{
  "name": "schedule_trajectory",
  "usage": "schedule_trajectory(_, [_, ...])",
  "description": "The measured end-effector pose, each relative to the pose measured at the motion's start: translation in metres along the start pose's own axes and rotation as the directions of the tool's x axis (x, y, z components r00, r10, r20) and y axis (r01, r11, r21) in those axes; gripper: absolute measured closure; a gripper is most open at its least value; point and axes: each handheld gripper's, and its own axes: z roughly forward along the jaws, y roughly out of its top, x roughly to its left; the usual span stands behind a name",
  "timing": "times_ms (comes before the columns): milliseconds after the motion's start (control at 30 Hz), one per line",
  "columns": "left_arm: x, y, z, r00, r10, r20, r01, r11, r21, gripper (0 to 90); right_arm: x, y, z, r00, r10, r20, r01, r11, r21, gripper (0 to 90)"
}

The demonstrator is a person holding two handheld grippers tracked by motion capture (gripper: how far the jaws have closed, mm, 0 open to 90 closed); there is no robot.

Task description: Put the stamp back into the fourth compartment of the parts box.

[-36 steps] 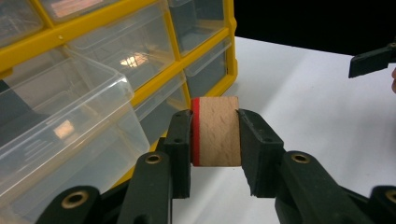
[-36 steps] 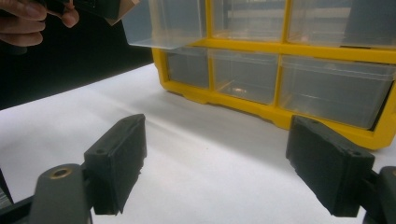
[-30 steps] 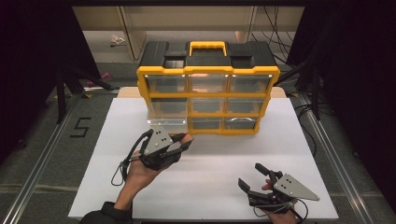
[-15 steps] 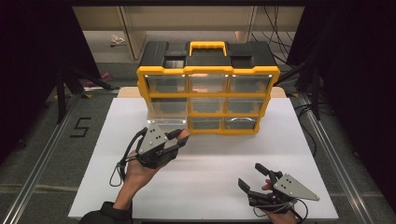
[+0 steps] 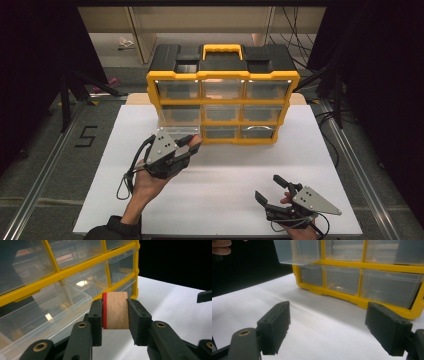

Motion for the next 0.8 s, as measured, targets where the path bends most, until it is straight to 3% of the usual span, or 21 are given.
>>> schedule_trajectory(267, [0.009,0.009,-0.001,0.9993,-0.001,-0.037,-0.001,0.9993,-0.039,66.3,-0.001,0.000,0.001,1.0000,0.002,-0.001,-0.002,1.000,0.000,21.1])
schedule_trajectory(800, [0.025,0.017,0.001,0.9963,-0.038,-0.077,0.034,0.9978,-0.057,66.3,-0.001,-0.001,0.001,1.0000,0.002,0.000,-0.002,1.000,0.002,21.1])
